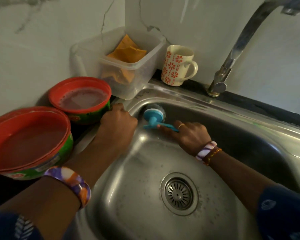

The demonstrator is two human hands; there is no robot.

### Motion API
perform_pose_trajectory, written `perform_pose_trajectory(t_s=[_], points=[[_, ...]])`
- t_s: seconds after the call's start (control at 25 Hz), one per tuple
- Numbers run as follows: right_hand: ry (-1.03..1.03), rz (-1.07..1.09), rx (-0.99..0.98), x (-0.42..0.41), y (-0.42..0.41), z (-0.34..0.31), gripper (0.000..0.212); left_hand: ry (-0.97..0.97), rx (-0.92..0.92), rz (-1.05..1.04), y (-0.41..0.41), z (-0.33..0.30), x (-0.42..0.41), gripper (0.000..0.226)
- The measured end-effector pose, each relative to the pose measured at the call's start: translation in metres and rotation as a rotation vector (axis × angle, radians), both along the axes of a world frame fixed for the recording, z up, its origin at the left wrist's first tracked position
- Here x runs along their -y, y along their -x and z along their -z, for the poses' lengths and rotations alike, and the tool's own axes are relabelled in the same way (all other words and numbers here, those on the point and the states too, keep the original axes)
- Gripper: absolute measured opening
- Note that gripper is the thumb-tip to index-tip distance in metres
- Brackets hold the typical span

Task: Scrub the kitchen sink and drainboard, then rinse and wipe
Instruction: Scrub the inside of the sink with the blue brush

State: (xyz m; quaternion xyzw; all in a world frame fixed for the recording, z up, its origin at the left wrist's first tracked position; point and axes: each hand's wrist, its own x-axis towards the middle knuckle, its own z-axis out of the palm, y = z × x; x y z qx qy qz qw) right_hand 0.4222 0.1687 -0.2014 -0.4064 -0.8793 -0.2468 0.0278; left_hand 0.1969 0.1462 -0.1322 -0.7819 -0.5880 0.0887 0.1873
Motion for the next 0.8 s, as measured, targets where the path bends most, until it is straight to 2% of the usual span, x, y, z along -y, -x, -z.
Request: perform_pose_trajectory(t_s=[0.12, 0.24, 0.36, 0.4, 0.44, 0.48, 0.52, 0.6, 0.68, 0.72, 0.8], points=[[0.060, -0.044, 0.127, 0.004, -0.003, 0.007, 0.060, -0.010, -0.046, -0.013, 0.002, -0.010, 0.003, 0.026], [0.041, 0.053, 0.005, 0.004, 0.006, -0.010, 0.057, -0.014, -0.039, -0.049, 0.000, -0.010, 0.003, 0.023], [0.197, 0.038, 0.201, 0.017, 0.008, -0.007, 0.054, -0.135, -0.040, -0.053, -0.005, -0.006, 0.008, 0.023], [0.171, 0.086, 0.223, 0.022, 0.007, -0.009, 0.054, -0.151, -0.033, -0.046, -0.005, -0.009, 0.009, 0.024], [0.067, 0.127, 0.126, 0.019, 0.004, -0.013, 0.056, -0.078, -0.064, -0.071, -0.003, -0.011, 0.010, 0.023], [-0.004, 0.154, -0.006, 0.015, 0.001, -0.017, 0.057, -0.070, -0.044, -0.084, -0.002, -0.008, 0.006, 0.025], [-0.013, 0.177, -0.051, 0.014, 0.003, -0.020, 0.058, -0.090, 0.001, -0.044, -0.001, -0.006, 0.004, 0.027], [0.150, 0.130, 0.094, 0.017, 0.007, -0.022, 0.054, -0.092, -0.006, 0.028, 0.002, 0.003, -0.001, 0.033], [0.295, 0.153, 0.274, 0.028, 0.002, -0.013, 0.050, -0.038, -0.037, -0.023, -0.002, -0.009, 0.008, 0.032], [0.239, 0.159, 0.296, 0.030, 0.001, -0.021, 0.052, -0.001, -0.092, -0.032, -0.002, -0.011, 0.010, 0.028], [0.091, 0.202, 0.131, 0.024, -0.011, -0.024, 0.057, 0.004, -0.067, -0.030, -0.001, 0.003, 0.002, 0.020]])
